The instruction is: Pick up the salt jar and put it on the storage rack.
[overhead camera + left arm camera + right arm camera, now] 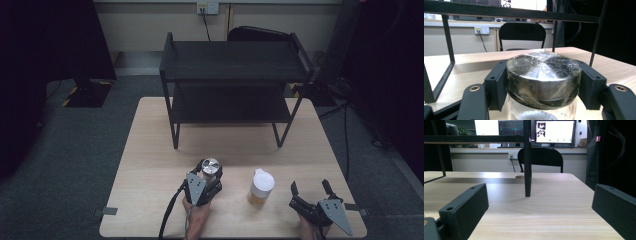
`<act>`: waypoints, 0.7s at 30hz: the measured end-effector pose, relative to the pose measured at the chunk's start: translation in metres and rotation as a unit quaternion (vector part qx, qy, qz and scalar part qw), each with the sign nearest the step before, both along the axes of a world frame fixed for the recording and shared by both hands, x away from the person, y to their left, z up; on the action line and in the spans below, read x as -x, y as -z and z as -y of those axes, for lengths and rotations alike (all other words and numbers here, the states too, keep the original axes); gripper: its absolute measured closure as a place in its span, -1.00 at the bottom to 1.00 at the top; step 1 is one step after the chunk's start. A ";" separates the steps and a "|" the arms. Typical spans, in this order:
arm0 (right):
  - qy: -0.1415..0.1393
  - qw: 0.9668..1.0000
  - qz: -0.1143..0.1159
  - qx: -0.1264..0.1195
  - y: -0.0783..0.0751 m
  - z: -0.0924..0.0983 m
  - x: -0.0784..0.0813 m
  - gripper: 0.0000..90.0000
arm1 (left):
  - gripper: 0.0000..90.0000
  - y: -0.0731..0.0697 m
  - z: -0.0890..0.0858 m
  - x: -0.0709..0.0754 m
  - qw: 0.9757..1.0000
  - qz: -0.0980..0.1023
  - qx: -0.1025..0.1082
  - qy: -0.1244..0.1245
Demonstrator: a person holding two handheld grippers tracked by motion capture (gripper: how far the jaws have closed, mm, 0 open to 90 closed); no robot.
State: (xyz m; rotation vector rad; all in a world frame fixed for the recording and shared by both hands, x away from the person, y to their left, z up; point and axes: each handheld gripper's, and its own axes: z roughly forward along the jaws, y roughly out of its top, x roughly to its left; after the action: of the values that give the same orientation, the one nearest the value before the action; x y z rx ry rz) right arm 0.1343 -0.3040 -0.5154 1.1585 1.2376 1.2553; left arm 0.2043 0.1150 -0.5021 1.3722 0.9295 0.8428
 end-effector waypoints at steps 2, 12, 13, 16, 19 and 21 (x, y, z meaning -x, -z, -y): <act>0.000 1.000 0.000 0.000 0.000 0.000 0.000 -1.00 | -0.22 -0.002 -0.003 0.000 1.000 0.001 0.004 0.006; 0.000 1.000 0.000 0.000 0.000 0.000 0.000 -1.00 | -0.22 -0.017 -0.007 -0.003 1.000 0.006 0.003 0.019; 0.000 1.000 0.000 0.000 0.000 0.000 0.000 -1.00 | -0.22 -0.019 -0.007 -0.003 1.000 0.006 0.000 0.020; 0.000 1.000 0.000 0.000 0.000 0.000 0.000 -1.00 | -0.22 -0.023 -0.009 -0.004 1.000 0.007 -0.005 0.025; 0.000 1.000 0.000 0.000 0.000 0.000 0.000 -1.00 | -0.22 -0.028 -0.013 -0.006 0.999 0.006 -0.003 0.035; 0.000 1.000 0.000 0.000 0.000 0.000 0.000 -1.00 | -0.22 -0.033 -0.016 -0.007 0.999 0.003 -0.001 0.042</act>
State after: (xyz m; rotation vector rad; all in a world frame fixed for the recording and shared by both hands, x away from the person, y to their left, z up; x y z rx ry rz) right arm 0.1343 -0.3040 -0.5154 1.1586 1.2376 1.2552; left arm 0.2113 0.1307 -0.4690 1.3987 0.8610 0.7844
